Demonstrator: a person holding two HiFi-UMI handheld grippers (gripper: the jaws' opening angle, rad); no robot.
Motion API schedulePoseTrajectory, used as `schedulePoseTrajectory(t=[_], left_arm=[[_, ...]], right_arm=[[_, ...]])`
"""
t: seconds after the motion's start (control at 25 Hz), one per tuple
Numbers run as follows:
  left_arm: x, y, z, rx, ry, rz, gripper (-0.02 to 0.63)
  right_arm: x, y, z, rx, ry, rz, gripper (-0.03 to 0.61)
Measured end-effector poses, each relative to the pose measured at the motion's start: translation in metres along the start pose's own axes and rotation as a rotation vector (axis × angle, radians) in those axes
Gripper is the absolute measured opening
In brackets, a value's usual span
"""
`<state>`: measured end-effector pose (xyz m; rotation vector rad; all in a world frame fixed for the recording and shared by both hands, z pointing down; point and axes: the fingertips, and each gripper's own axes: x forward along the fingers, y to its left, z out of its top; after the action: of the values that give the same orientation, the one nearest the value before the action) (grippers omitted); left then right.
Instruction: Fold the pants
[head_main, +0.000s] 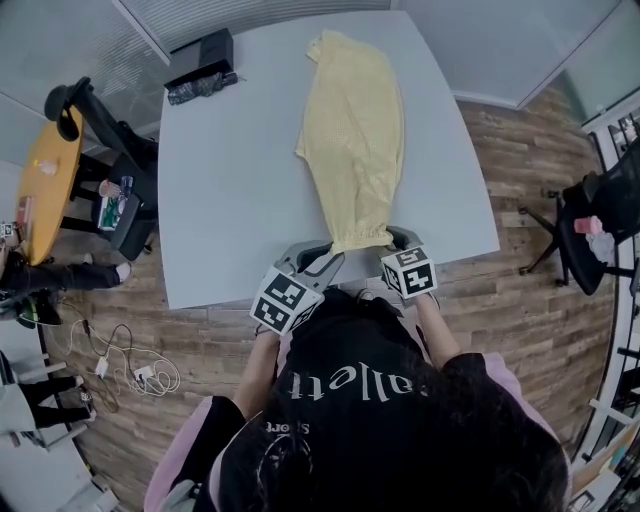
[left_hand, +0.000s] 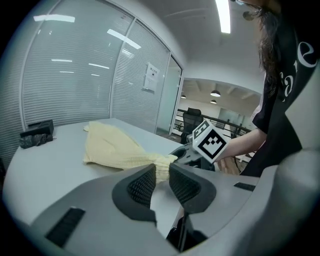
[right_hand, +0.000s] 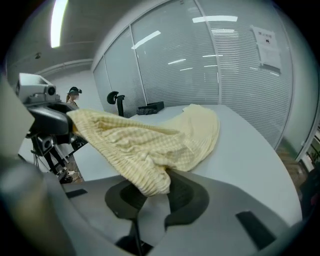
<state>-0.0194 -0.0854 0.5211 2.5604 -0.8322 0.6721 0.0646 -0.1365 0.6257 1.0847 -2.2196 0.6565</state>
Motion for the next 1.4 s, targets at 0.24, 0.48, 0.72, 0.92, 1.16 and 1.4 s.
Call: schedulePoseTrajectory(t=[0.24, 0.48, 0.72, 0.92, 1.16, 1.4], left_arm=[[-0.014, 0.002, 0.006, 0.015, -0.021, -0.025, 0.100], [-0.032, 0.000, 0.038, 0.071, -0.084, -0.058, 0.100], [-0.053, -0.001, 0.087, 0.171, -0.171, -0.079, 0.100], [-0.055, 0.000, 0.111, 0.224, -0.220, -0.092, 0.100], [-0.033, 0.024, 0.121, 0.276, -0.184, -0.076, 0.100], [-0.007, 0.070, 0.136, 0.317, -0.164, -0.042, 0.100]], right_arm=[[-0.043, 0.005, 0.028, 0.037, -0.043, 0.086, 0.084], [-0.083, 0.029, 0.055, -0.009, 0.000, 0.242, 0.083], [-0.134, 0.063, 0.078, 0.032, 0.087, 0.462, 0.081], [-0.162, 0.072, 0.097, -0.068, 0.068, 0.522, 0.081], [-0.143, 0.031, 0.125, -0.078, 0.021, 0.429, 0.081], [-0.096, -0.014, 0.163, -0.125, 0.009, 0.338, 0.081]])
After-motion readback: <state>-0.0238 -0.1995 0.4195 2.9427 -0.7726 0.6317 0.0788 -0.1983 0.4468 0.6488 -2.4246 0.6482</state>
